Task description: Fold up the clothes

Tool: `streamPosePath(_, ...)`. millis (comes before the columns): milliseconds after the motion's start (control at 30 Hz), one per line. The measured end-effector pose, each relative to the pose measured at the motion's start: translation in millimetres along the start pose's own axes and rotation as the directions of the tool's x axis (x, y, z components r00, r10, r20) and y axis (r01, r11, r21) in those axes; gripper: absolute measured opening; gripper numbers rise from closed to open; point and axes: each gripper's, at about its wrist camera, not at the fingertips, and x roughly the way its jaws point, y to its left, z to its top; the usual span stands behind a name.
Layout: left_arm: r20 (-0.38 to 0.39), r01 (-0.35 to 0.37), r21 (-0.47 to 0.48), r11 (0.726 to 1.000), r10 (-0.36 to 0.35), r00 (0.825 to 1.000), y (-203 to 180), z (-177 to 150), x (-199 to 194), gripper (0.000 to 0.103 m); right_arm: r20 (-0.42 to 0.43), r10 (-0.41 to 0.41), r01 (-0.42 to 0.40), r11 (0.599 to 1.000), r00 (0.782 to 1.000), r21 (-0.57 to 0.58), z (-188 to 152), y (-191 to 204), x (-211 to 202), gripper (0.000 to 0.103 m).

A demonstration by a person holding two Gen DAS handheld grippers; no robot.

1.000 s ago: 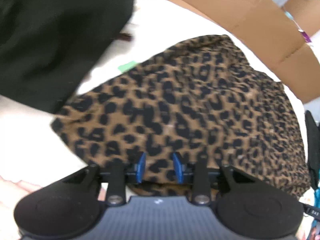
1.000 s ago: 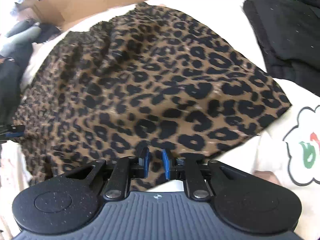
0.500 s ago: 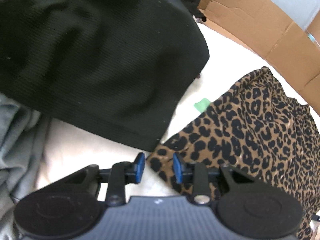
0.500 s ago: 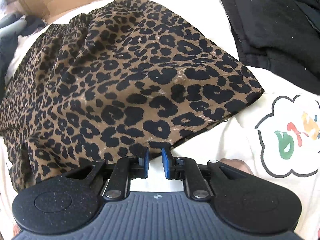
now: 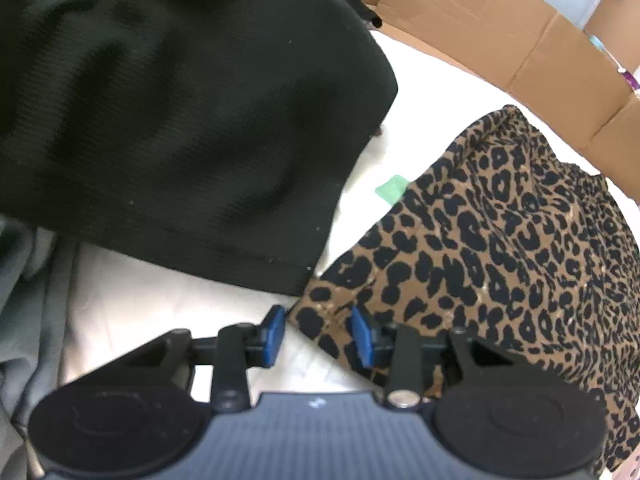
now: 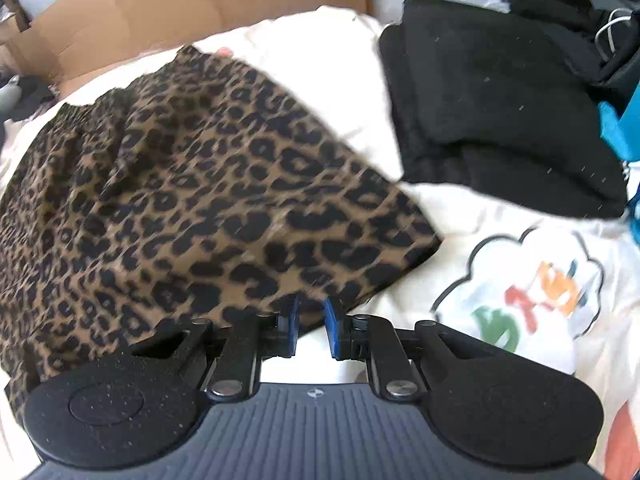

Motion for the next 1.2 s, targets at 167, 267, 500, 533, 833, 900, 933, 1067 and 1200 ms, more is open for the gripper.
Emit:
streamPosePath(167,0.001,0.002,0.025,1.0,-0.002,1.0,-2,1,6,0.04,0.002,-0.063,0.063,0.998,0.998,-0.014,10,-6,10,0.02)
streamPosePath(267,0.002,0.003,0.039,0.999,-0.003,1.0,-2,3,8,0.04,0.0,-0.079,0.079,0.997,0.997,-0.022,13,-7,13,0.02)
streamPosePath(500,-0.012,-0.026,0.071,0.997,0.026,1.0,-2,7,2,0.016,-0.062,-0.128,0.123,0.989,0.99,-0.077,24,-11,32,0.02)
streamPosePath(533,-0.015,-0.026,0.07,0.997,0.027,1.0,-2,7,-1,0.016,-0.08,-0.14,0.133,0.988,0.987,-0.079,28,-11,33,0.02)
streamPosePath(833,-0.053,-0.018,0.09,0.996,0.023,0.998,-4,14,-40,0.016,-0.079,-0.111,0.103,0.99,0.991,-0.095,71,-6,-23,0.023)
streamPosePath(900,-0.055,-0.004,0.128,0.992,0.011,0.998,-11,19,-55,0.016,-0.048,-0.06,0.056,0.995,0.997,-0.083,83,-6,-31,0.024)
streamPosePath(933,-0.053,-0.011,0.144,0.989,0.019,0.998,-15,23,-63,0.016,-0.039,-0.048,0.045,0.996,0.998,-0.08,89,-6,-31,0.024)
streamPosePath(1067,-0.042,-0.031,0.142,0.989,0.038,0.998,-30,47,-96,0.016,-0.015,0.018,-0.019,0.998,1.0,-0.059,102,-7,-34,0.024)
streamPosePath(1200,-0.006,-0.063,0.152,0.986,0.064,0.998,-51,75,-130,0.017,0.005,0.07,-0.07,0.995,0.998,-0.068,112,-4,-37,0.024)
